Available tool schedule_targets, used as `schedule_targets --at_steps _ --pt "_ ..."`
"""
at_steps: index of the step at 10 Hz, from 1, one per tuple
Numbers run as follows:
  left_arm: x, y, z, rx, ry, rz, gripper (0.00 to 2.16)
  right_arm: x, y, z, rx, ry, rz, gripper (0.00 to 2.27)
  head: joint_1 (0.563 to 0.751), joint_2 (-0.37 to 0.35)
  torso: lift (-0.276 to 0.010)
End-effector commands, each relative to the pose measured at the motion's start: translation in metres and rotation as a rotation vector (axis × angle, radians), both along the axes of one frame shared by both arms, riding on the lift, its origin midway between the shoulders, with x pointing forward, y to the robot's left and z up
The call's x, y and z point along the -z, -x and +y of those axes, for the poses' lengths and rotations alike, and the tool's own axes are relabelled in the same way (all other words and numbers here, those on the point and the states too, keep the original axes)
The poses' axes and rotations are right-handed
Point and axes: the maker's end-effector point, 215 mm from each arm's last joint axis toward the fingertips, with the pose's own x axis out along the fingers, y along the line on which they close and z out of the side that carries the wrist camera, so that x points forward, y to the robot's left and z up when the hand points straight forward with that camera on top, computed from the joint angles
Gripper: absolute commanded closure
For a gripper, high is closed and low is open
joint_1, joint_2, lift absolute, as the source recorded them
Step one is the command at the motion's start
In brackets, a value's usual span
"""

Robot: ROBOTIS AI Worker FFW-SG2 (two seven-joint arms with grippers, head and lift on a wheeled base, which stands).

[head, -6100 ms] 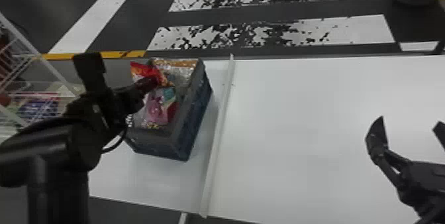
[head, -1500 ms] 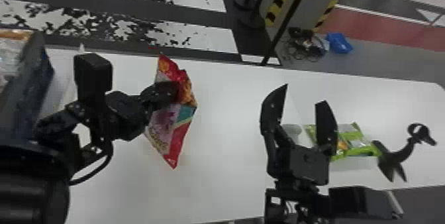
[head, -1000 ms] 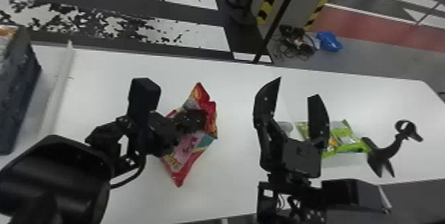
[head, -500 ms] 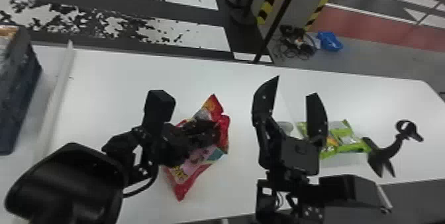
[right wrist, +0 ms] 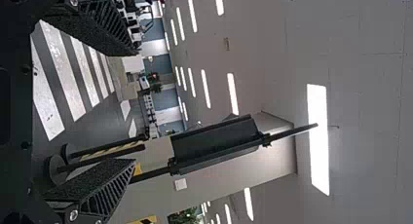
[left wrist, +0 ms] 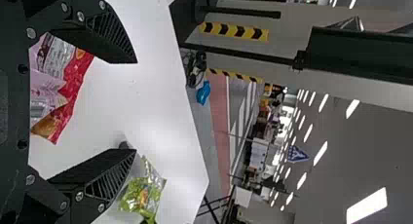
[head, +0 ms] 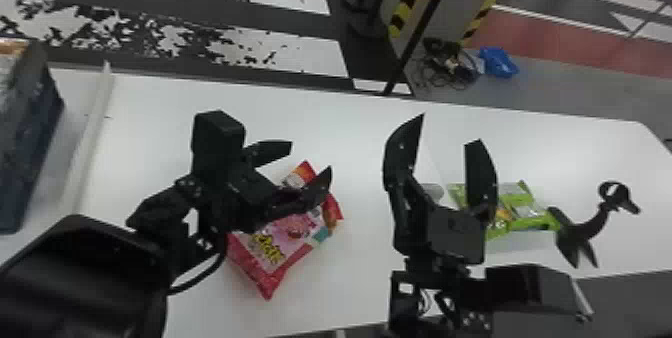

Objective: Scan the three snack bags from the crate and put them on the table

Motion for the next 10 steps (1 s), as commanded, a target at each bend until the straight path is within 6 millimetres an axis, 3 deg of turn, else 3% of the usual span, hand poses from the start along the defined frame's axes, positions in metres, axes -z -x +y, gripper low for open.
schedule_targets --at_steps 1,3,4,6,8,10 --pt "-0.022 -0.012 0.041 -0.104 0.02 -0.034 0.03 0.002 -0.001 -0.001 -0.003 0.0 0.006 0.11 0.695 -0.35 -0.094" --pt "-0.037 -0.022 0.112 -0.262 0.036 -0.07 0.03 0.006 -0.005 0.002 -0.012 0.009 0.018 0.11 0.695 -0.35 -0.094" --pt "-0.039 -0.02 0.16 -0.365 -0.014 -0.114 0.03 0.015 -0.01 0.008 -0.022 0.016 0.055 0.11 0.695 -0.35 -0.094" --pt "-0.04 0.0 0.237 -0.496 -0.034 -0.123 0.03 0.06 -0.025 0.025 -0.046 0.068 0.222 0.11 0.695 -0.228 -0.094" --pt "-0.039 0.026 0.278 -0.556 -0.067 -0.105 0.03 0.087 -0.024 0.048 -0.088 0.077 0.314 0.09 0.695 -0.13 -0.094" --pt "-0.031 0.045 0.299 -0.579 -0.069 -0.072 0.03 0.139 -0.019 0.09 -0.205 0.128 0.492 0.12 0.695 -0.03 -0.094"
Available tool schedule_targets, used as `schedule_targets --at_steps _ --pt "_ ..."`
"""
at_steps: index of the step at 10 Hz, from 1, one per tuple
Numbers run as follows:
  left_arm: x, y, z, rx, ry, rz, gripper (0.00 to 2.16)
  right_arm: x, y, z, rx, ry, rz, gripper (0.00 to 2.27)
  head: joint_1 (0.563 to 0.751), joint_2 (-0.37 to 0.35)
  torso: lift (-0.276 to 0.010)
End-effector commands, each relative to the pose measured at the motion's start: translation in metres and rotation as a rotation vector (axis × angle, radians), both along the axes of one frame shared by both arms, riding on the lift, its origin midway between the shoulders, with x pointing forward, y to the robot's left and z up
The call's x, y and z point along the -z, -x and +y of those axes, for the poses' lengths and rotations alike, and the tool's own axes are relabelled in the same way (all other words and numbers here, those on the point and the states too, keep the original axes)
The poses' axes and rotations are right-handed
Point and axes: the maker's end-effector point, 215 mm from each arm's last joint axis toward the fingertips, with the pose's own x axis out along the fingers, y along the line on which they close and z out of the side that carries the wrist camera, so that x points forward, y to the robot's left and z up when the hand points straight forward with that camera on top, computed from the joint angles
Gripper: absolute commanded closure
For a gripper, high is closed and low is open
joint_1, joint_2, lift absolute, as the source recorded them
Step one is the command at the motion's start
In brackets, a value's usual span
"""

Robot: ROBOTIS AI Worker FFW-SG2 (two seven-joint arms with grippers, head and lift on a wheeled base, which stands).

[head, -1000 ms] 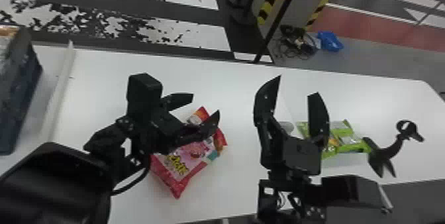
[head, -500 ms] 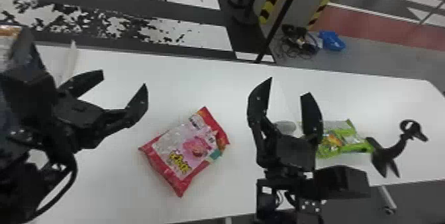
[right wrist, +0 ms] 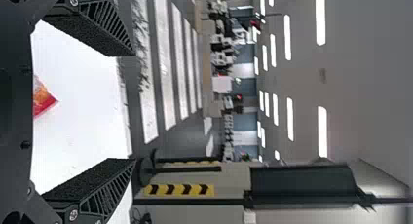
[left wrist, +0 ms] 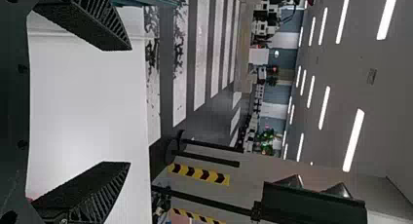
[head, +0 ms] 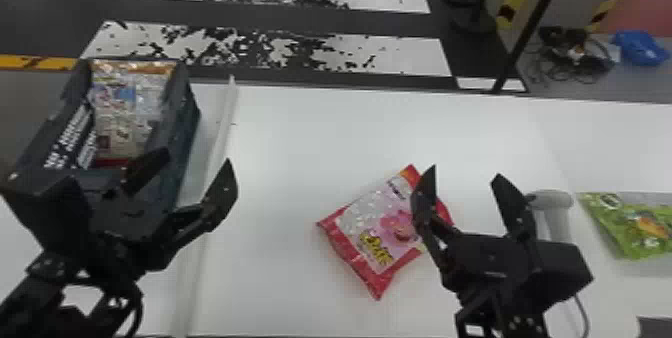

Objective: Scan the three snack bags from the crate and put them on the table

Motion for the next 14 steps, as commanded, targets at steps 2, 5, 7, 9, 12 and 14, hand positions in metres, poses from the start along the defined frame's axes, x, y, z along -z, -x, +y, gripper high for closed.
schedule_targets --at_steps 2,5,7,9,12,14 --pt "0.015 0.021 0.015 -0.007 0.024 0.047 0.03 0.041 0.014 0.046 -0.108 0.01 0.141 0.15 0.695 0.054 -0.094" --pt "0.018 0.03 0.018 -0.005 0.047 0.06 0.03 0.066 0.041 0.094 -0.22 -0.03 0.229 0.25 0.695 0.14 -0.094" --pt "0.017 0.029 0.016 -0.002 0.049 0.057 0.03 0.093 0.065 0.124 -0.301 -0.07 0.33 1.74 0.695 0.209 -0.094" --pt "0.019 0.028 0.016 -0.003 0.049 0.06 0.03 0.116 0.082 0.144 -0.384 -0.102 0.409 2.13 0.695 0.27 -0.094" --pt "0.031 0.028 0.016 -0.004 0.058 0.078 0.03 0.146 0.087 0.149 -0.406 -0.107 0.462 2.18 0.695 0.304 -0.094" --pt "0.031 0.025 0.012 0.0 0.062 0.075 0.03 0.159 0.084 0.144 -0.399 -0.095 0.48 2.18 0.695 0.304 -0.094"
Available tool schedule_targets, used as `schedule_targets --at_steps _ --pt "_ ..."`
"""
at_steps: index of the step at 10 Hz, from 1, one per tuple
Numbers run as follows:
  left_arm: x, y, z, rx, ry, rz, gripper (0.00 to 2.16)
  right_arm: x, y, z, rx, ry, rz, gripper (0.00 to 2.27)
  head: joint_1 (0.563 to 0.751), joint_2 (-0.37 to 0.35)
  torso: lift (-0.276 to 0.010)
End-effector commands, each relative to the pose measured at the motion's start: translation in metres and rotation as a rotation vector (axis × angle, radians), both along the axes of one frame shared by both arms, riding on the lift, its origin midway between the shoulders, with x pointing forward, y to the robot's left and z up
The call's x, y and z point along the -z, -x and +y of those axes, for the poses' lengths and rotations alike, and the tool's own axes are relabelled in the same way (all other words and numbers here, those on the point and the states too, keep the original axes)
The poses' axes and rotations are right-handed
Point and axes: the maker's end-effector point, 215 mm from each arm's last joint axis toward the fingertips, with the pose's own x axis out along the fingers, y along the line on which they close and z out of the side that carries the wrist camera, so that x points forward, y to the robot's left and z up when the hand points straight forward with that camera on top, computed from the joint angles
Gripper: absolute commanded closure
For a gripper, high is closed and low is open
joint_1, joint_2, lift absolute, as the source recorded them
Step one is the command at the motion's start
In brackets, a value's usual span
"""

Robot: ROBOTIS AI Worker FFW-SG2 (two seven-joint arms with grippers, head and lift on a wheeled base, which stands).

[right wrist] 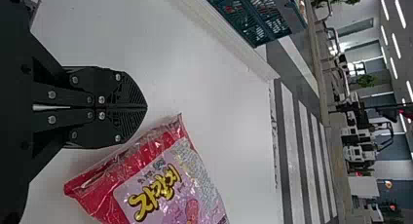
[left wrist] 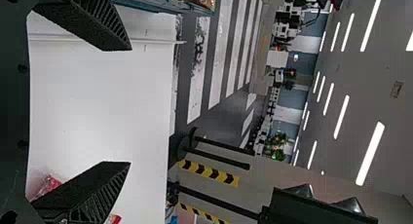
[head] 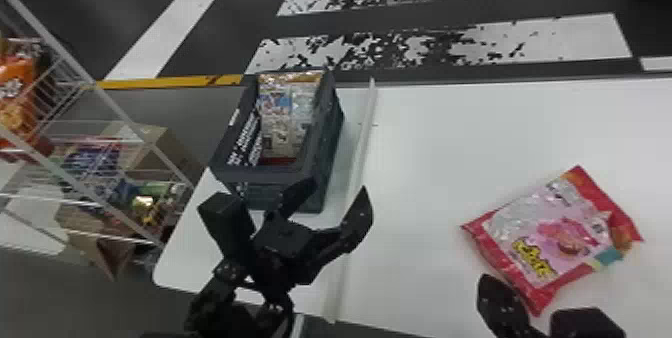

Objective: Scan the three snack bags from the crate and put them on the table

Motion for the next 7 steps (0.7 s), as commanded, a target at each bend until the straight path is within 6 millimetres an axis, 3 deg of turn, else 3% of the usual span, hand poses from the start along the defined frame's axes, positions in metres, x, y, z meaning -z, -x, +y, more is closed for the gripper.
schedule_targets --at_steps 1,4,7 --pt "0.001 -0.003 -0.004 0.004 0.005 -0.001 0.03 0.015 -0.001 -0.007 0.009 0.013 0.029 2.18 0.695 0.301 -0.094" --pt "0.003 -0.005 -0.009 0.013 0.011 -0.004 0.03 0.037 -0.009 -0.037 0.087 0.07 0.062 2.18 0.695 0.257 -0.094" --pt "0.002 -0.005 -0.01 0.016 0.009 -0.005 0.03 0.028 -0.038 -0.09 0.222 0.101 0.009 2.18 0.695 0.186 -0.094"
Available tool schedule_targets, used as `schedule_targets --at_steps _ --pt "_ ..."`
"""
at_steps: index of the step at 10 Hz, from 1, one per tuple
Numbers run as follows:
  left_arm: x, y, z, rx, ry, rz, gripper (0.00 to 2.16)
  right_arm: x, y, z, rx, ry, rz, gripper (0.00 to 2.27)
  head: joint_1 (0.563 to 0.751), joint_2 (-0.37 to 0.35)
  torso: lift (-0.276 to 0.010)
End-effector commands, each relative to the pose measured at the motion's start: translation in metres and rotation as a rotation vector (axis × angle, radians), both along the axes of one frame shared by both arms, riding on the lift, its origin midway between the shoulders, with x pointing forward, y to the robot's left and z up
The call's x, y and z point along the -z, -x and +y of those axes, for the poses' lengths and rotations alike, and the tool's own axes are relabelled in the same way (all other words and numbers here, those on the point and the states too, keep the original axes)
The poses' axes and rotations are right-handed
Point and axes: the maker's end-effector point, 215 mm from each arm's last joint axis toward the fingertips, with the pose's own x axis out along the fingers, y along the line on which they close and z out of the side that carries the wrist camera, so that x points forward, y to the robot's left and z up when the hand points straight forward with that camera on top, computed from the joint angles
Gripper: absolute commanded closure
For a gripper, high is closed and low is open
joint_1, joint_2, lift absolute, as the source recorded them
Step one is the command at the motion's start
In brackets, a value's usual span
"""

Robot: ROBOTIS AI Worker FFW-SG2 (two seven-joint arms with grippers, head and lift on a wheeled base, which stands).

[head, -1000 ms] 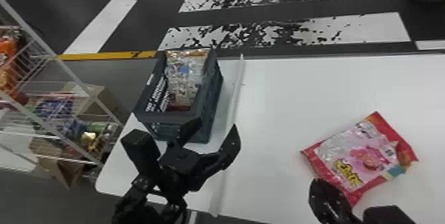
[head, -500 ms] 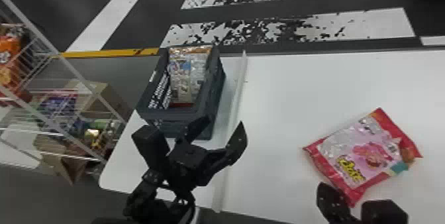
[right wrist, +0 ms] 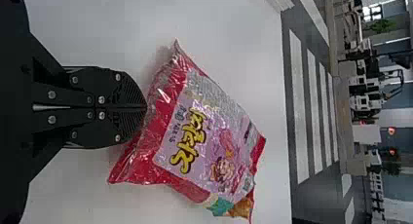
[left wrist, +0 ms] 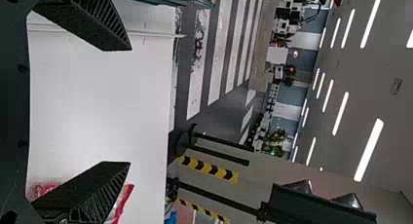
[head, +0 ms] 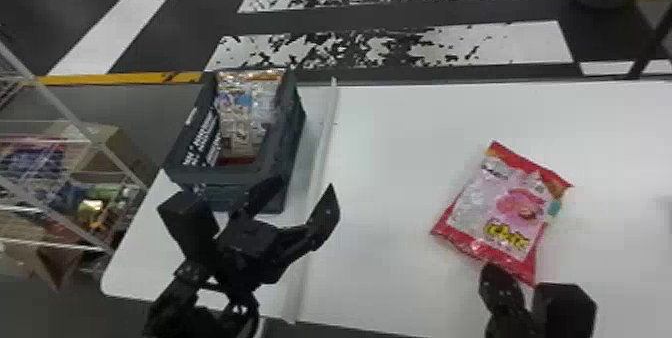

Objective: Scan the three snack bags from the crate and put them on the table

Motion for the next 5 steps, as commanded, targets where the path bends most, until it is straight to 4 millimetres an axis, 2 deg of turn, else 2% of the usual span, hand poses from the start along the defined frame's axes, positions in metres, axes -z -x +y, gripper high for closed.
schedule_targets --at_steps 1,3,4,5 --pt "-0.001 0.001 -0.001 0.004 0.001 0.0 0.03 -0.007 -0.018 -0.034 0.072 0.009 -0.023 2.18 0.695 0.153 -0.094" --pt "-0.001 0.001 -0.002 0.005 0.004 -0.001 0.03 -0.016 -0.029 -0.06 0.122 0.004 -0.041 2.18 0.695 0.082 -0.094" --pt "0.0 0.002 -0.002 0.005 0.004 0.001 0.03 -0.031 -0.019 -0.062 0.127 -0.027 -0.046 2.18 0.695 0.057 -0.094" --pt "-0.001 0.0 -0.001 0.0 0.003 -0.002 0.03 -0.052 -0.023 -0.059 0.128 -0.044 -0.084 2.18 0.695 0.047 -0.094"
